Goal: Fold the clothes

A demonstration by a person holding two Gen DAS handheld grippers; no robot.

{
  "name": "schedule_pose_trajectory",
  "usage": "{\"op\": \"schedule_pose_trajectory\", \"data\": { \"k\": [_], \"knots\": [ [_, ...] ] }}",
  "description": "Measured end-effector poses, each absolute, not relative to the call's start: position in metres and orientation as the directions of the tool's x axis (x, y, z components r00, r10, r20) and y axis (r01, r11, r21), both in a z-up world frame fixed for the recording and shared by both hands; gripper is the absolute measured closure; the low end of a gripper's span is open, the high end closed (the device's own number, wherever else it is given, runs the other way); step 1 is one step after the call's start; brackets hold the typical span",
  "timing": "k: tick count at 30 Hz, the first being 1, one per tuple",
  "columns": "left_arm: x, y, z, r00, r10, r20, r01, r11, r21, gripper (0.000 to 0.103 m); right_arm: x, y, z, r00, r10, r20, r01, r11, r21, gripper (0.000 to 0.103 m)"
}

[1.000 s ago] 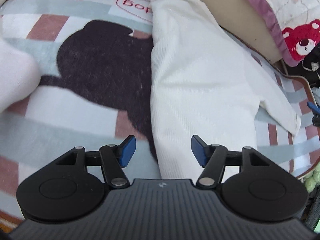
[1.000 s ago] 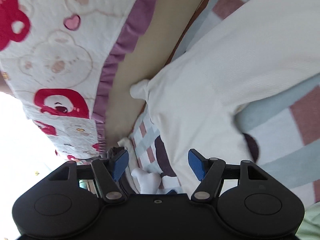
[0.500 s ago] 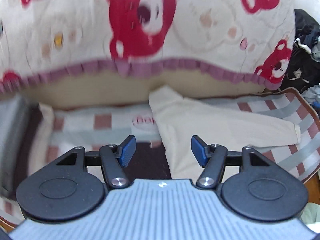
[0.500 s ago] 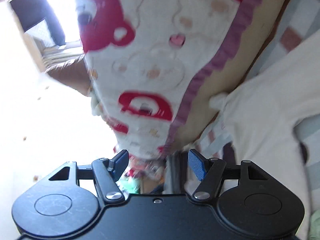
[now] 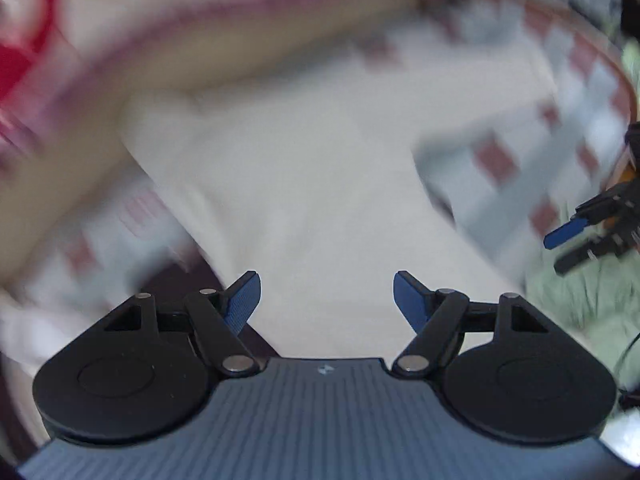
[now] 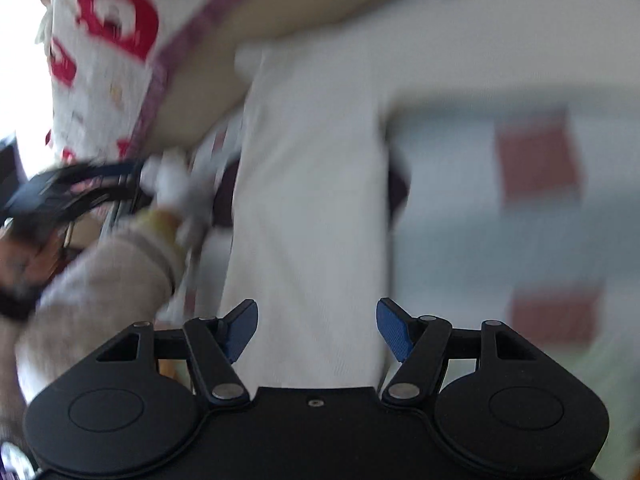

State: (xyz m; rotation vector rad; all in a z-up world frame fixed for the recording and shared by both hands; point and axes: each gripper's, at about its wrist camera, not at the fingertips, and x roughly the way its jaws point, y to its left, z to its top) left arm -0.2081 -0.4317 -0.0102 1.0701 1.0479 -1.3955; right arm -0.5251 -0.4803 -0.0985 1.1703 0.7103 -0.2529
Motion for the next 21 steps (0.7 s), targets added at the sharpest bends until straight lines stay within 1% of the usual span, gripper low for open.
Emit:
{"op": "schedule_pose_trajectory", "data": {
  "k": [2,4,5,8,10,12,15,16,18,19,20,21],
  "knots": [
    [-0.213,-0.423,-0.046,-0.111,-0.095,-0.989,0.993,-0.058,-0.106,0.034,-0.532,-0.449,-0.117,0.764,0.202,-0.612,0.523,0.360,0.772,0.031],
    [-0.221,-0.411,-0.060,-0.156,-0.029,-0.987,0.986,-0.069,-0.154,0.034,-0.544,-0.429,-0.125,0.761,0.207,-0.614,0.537,0.328,0.777,0.031],
    [-0.225,-0.405,-0.066,-0.178,0.000,-0.984,0.981,-0.075,-0.177,0.034,-0.550,-0.420,-0.128,0.753,0.205,-0.625,0.552,0.321,0.770,0.032],
    [-0.237,-0.392,-0.068,-0.221,0.021,-0.975,0.972,-0.078,-0.222,0.032,-0.556,-0.407,-0.131,0.678,0.186,-0.712,0.636,0.337,0.694,0.031],
    [-0.249,-0.383,-0.076,-0.189,0.056,-0.980,0.974,-0.114,-0.194,0.031,-0.557,-0.399,-0.136,0.677,0.209,-0.706,0.627,0.338,0.701,0.031],
    [-0.260,-0.374,-0.090,-0.141,0.110,-0.984,0.977,-0.146,-0.156,0.031,-0.555,-0.394,-0.144,0.716,0.238,-0.656,0.587,0.302,0.751,0.031],
    [-0.273,-0.358,-0.107,-0.118,0.194,-0.974,0.975,-0.165,-0.151,0.030,-0.547,-0.388,-0.161,0.743,0.237,-0.626,0.574,0.256,0.778,0.031],
    [-0.275,-0.355,-0.108,-0.111,0.199,-0.974,0.975,-0.171,-0.146,0.029,-0.543,-0.386,-0.165,0.740,0.231,-0.631,0.579,0.257,0.773,0.030],
    [-0.273,-0.352,-0.103,-0.107,0.192,-0.976,0.975,-0.170,-0.141,0.022,-0.539,-0.383,-0.166,0.743,0.211,-0.636,0.574,0.289,0.766,0.028],
    [-0.272,-0.352,-0.100,-0.133,0.187,-0.973,0.974,-0.159,-0.164,0.021,-0.537,-0.380,-0.163,0.742,0.197,-0.640,0.571,0.313,0.759,0.029],
    [-0.270,-0.351,-0.097,-0.168,0.182,-0.969,0.970,-0.147,-0.196,0.024,-0.536,-0.377,-0.159,0.746,0.175,-0.643,0.559,0.359,0.747,0.046],
    [-0.269,-0.351,-0.094,-0.202,0.176,-0.963,0.964,-0.135,-0.227,0.029,-0.534,-0.373,-0.151,0.745,0.155,-0.649,0.546,0.418,0.726,0.078]
  ]
}}
